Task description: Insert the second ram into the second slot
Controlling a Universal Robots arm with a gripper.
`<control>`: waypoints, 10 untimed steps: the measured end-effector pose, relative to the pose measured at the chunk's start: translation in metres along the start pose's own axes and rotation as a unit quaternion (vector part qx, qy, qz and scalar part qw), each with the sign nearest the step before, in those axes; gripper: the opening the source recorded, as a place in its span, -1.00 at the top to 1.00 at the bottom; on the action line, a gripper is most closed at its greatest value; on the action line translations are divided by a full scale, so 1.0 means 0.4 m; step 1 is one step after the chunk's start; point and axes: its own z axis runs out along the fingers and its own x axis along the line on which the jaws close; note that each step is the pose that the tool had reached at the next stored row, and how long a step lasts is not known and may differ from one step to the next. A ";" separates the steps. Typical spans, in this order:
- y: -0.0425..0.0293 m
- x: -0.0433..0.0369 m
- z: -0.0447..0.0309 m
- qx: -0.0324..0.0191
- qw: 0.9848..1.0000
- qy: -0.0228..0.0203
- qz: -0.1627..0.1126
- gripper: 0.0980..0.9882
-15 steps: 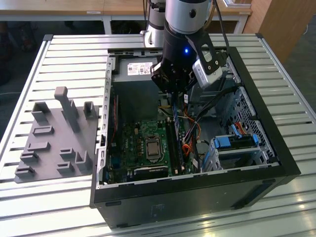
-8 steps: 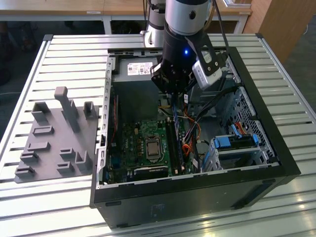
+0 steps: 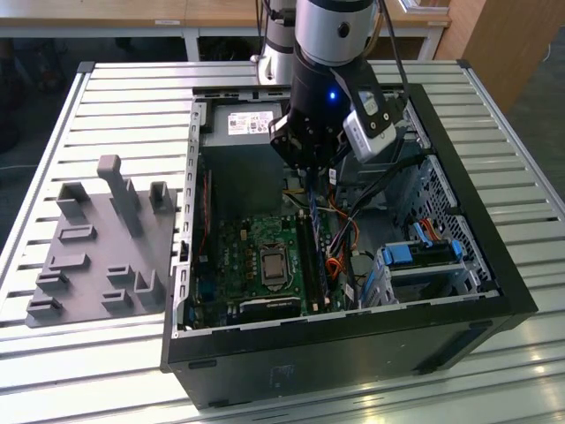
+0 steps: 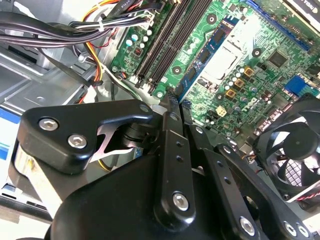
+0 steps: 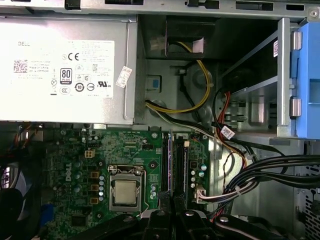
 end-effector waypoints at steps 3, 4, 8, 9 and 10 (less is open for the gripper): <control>0.000 0.000 0.002 0.000 1.000 0.000 0.000 0.91; 0.000 0.000 0.003 0.000 1.000 0.000 0.000 0.91; -0.001 0.000 0.008 0.000 1.000 0.001 0.000 0.91; -0.001 0.000 0.010 0.000 1.000 0.001 0.000 0.91; -0.002 0.000 0.011 0.000 1.000 0.001 0.000 0.91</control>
